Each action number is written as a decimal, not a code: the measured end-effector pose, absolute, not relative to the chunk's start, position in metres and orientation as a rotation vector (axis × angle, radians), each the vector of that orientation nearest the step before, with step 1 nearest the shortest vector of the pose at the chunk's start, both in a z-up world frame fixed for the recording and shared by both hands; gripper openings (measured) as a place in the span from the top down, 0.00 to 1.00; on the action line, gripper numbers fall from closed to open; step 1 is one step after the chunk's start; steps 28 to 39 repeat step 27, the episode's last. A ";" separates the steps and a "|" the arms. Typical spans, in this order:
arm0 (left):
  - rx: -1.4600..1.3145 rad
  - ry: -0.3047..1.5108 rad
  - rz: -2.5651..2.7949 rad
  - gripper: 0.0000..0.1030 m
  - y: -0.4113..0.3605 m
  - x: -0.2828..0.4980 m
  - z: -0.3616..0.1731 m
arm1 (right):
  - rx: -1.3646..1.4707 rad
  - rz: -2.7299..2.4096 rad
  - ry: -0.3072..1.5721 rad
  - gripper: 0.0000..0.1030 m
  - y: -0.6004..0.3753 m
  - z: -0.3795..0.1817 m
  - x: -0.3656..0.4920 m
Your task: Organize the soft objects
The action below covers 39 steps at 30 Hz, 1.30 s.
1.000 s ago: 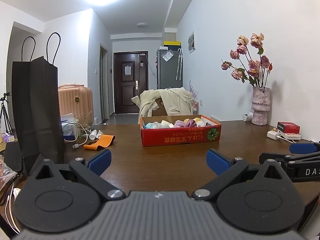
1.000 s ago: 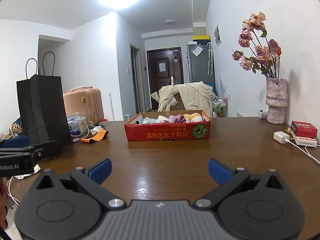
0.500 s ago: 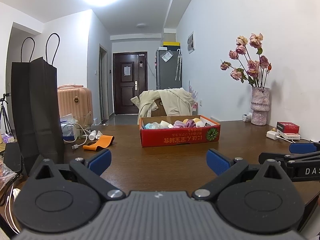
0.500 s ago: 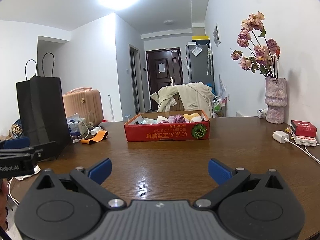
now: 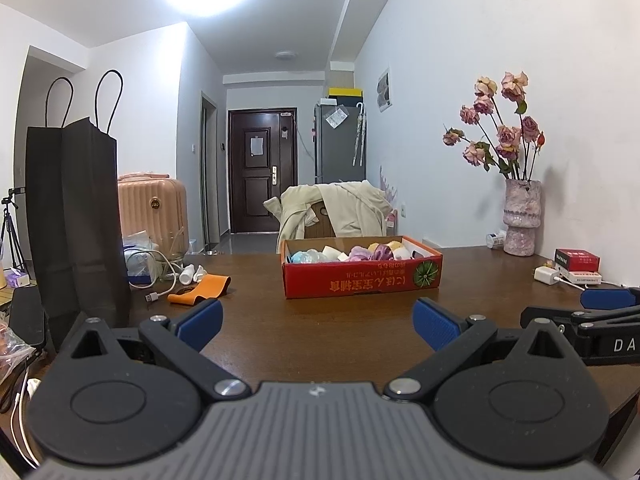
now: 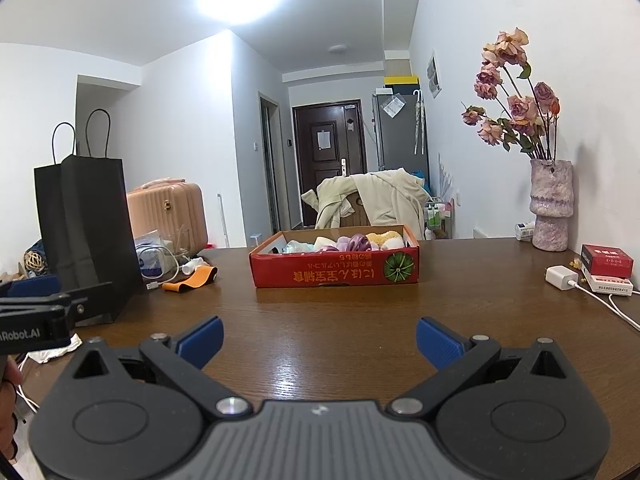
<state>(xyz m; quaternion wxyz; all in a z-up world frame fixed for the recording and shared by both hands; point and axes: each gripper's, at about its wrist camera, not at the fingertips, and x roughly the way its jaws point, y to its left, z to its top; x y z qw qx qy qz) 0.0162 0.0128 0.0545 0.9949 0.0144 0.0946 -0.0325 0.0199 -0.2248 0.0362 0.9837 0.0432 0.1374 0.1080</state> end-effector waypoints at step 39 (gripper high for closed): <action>0.022 0.165 -0.045 0.00 0.013 0.012 0.056 | 0.084 0.221 0.245 0.00 -0.224 0.039 0.017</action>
